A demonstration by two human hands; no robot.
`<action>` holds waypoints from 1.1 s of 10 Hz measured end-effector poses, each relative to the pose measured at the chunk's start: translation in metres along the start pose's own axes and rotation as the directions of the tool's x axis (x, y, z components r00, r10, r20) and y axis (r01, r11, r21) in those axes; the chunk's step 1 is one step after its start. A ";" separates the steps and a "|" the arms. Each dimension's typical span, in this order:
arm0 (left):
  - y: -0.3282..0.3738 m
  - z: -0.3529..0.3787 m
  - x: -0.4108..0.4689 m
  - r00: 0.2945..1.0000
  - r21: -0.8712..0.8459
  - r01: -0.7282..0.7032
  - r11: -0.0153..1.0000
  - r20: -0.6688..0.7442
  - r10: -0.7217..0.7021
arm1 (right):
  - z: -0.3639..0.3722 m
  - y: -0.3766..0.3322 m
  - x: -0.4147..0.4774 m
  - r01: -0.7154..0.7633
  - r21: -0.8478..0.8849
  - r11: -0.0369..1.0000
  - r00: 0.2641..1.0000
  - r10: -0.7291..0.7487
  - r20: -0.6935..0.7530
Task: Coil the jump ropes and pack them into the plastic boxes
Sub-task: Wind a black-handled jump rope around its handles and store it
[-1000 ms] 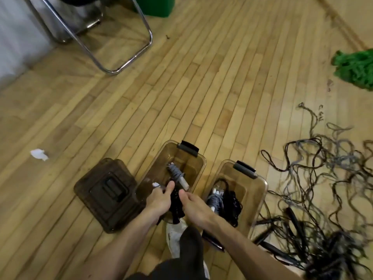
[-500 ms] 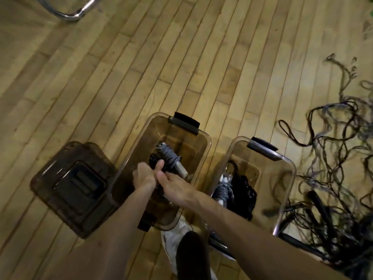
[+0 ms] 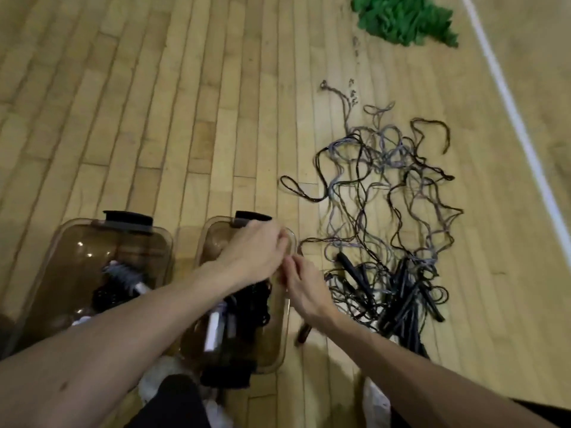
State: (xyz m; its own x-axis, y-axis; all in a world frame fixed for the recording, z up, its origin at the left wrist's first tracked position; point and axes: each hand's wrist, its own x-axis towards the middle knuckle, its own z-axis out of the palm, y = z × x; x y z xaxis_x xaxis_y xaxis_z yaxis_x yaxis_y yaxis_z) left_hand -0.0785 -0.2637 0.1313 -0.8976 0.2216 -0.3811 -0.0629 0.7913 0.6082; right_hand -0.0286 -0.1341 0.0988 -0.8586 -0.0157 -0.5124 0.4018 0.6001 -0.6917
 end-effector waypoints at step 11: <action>0.020 0.203 0.039 0.786 -0.112 0.524 0.844 0.444 -0.429 | -0.025 0.179 0.013 -0.596 0.336 0.730 0.802 0.517 0.298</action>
State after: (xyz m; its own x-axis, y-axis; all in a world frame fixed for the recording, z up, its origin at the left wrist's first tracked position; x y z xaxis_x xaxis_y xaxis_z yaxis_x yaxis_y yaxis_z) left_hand -0.0266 -0.1235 -0.0125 -0.4850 0.0877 -0.8701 -0.5725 0.7203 0.3917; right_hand 0.0238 -0.0072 -0.0191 -0.3857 0.0594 -0.9207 0.9116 0.1784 -0.3704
